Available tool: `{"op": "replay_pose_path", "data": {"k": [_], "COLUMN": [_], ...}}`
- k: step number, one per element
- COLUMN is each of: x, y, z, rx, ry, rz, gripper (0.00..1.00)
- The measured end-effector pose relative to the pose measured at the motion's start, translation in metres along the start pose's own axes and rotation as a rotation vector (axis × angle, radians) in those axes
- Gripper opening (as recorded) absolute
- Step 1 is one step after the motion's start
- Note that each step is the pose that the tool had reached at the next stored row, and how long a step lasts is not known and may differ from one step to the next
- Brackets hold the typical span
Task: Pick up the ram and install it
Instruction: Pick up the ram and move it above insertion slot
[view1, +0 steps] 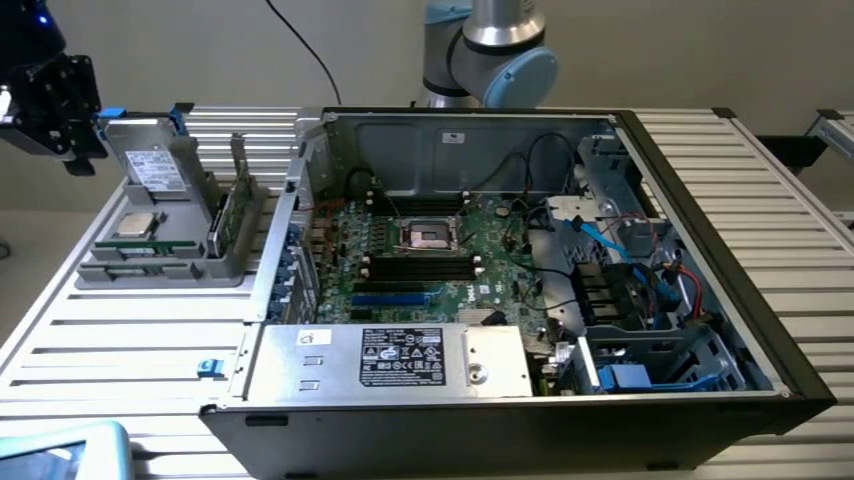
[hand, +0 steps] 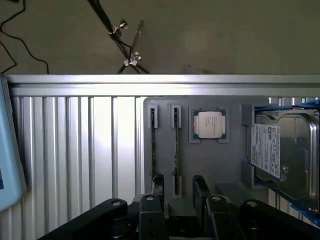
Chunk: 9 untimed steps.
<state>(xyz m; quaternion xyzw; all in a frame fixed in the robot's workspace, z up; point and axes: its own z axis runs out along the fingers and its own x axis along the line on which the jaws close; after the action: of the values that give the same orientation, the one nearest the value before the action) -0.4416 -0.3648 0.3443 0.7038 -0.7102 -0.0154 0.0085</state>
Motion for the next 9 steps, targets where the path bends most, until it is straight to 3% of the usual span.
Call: {"op": "replay_pose_path", "data": {"k": [3, 6, 9], "x": [0.001, 0.008, 0.011], "y": [-0.0002, -0.0009, -0.0012], "z": [0.002, 0.0032, 0.0057], "rx": [-0.0003, -0.0005, -0.0003], "ry": [-0.0003, -0.0095, -0.0113], "rz": [0.0, 0.0, 0.0], "gripper": [0.37, 0.37, 0.37]}}
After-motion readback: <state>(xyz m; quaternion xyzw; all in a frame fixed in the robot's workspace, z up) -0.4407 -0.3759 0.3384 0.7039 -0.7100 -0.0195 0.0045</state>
